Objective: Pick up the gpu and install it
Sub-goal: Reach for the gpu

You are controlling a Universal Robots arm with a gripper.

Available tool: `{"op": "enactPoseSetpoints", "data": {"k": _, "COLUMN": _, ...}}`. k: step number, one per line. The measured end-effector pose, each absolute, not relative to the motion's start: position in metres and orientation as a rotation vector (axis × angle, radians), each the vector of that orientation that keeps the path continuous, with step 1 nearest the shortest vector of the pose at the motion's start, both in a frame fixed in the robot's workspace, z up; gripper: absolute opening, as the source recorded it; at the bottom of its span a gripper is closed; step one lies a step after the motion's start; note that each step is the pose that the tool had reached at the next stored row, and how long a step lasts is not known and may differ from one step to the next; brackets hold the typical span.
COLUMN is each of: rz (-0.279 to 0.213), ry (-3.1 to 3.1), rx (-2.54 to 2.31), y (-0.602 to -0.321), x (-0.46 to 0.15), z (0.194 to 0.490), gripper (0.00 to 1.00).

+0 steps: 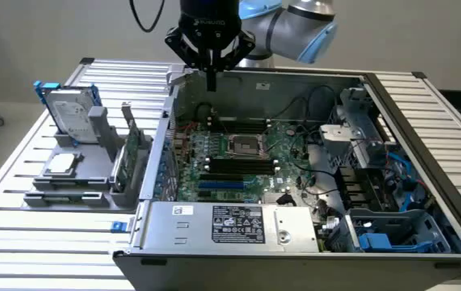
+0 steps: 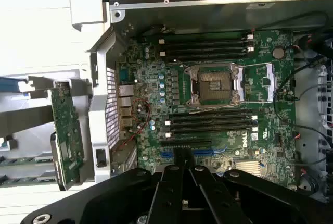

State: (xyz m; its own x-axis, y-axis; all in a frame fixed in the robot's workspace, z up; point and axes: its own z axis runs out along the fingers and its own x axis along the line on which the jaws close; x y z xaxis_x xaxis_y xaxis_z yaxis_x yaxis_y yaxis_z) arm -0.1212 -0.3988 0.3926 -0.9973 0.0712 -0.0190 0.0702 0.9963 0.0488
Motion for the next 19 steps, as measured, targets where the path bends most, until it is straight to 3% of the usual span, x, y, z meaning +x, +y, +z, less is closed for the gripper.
{"op": "enactPoseSetpoints", "data": {"k": 19, "rz": 0.075, "ry": 3.118, "rx": 0.111, "y": -0.378, "x": -0.167, "z": 0.386, "gripper": 0.11}}
